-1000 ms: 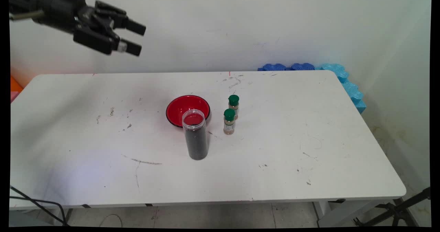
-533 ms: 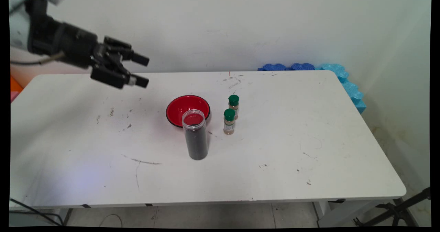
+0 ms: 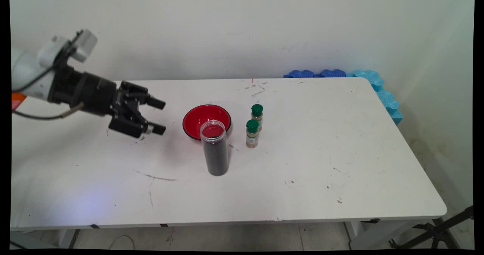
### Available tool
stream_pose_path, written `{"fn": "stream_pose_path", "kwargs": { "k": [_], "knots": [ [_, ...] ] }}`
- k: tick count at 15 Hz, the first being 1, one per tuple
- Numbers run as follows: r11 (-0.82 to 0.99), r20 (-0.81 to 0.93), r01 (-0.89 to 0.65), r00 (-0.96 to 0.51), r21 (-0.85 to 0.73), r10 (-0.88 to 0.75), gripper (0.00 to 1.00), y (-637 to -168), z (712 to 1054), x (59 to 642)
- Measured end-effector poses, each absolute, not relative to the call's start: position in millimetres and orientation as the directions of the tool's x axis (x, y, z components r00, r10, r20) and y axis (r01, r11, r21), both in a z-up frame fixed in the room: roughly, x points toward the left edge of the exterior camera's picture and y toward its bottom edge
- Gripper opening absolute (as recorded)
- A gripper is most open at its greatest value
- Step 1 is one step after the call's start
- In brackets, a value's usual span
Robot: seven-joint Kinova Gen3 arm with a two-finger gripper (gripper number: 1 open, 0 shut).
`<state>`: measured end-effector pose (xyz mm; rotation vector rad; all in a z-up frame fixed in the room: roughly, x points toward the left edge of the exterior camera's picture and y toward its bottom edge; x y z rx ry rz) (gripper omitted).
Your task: Pick up the black seasoning powder from the table
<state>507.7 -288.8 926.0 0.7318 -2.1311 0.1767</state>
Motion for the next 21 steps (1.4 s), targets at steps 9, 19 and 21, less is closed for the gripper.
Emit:
{"fn": "stream_pose_path", "kwargs": {
  "k": [9, 19, 21],
  "knots": [
    [0.828, 0.793, -0.548, -0.451, 0.118, -0.411, 1.0, -281, 862, 488],
    [0.832, 0.839, -0.547, -0.406, 0.094, -0.362, 1.0, -295, 825, 445],
    [0.835, 0.841, -0.543, -0.41, 0.087, -0.354, 1.0, -297, 821, 440]
  ]
}}
